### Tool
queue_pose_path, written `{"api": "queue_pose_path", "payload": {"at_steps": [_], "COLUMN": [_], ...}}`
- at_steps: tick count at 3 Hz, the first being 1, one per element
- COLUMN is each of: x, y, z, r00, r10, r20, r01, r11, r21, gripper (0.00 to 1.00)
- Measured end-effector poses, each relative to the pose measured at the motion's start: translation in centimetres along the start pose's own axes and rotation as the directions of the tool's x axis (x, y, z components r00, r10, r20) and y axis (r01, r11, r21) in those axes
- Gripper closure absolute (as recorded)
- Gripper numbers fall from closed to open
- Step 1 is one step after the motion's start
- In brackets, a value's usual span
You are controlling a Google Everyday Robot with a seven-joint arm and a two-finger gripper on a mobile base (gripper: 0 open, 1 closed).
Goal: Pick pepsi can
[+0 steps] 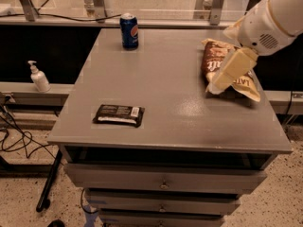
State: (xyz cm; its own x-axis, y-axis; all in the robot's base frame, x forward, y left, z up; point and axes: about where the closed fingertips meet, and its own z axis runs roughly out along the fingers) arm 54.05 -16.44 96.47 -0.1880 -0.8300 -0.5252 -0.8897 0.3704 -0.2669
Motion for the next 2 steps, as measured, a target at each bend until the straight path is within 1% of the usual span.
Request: {"api": "queue_pose_path", "payload": {"at_steps": [1,2], "x": [-4.3,-5.0], "y": [-3.1,-4.4], "z": [3.1,3.0], "r00": [0.984,0.978], "r10": [0.077,0.076], "r20": [0.161,0.194], "r01": [-0.085,-0.095], "r11": [0.9955,0.9914], "r21": [0.042,0.09], "gripper": [0.0,0.0]}}
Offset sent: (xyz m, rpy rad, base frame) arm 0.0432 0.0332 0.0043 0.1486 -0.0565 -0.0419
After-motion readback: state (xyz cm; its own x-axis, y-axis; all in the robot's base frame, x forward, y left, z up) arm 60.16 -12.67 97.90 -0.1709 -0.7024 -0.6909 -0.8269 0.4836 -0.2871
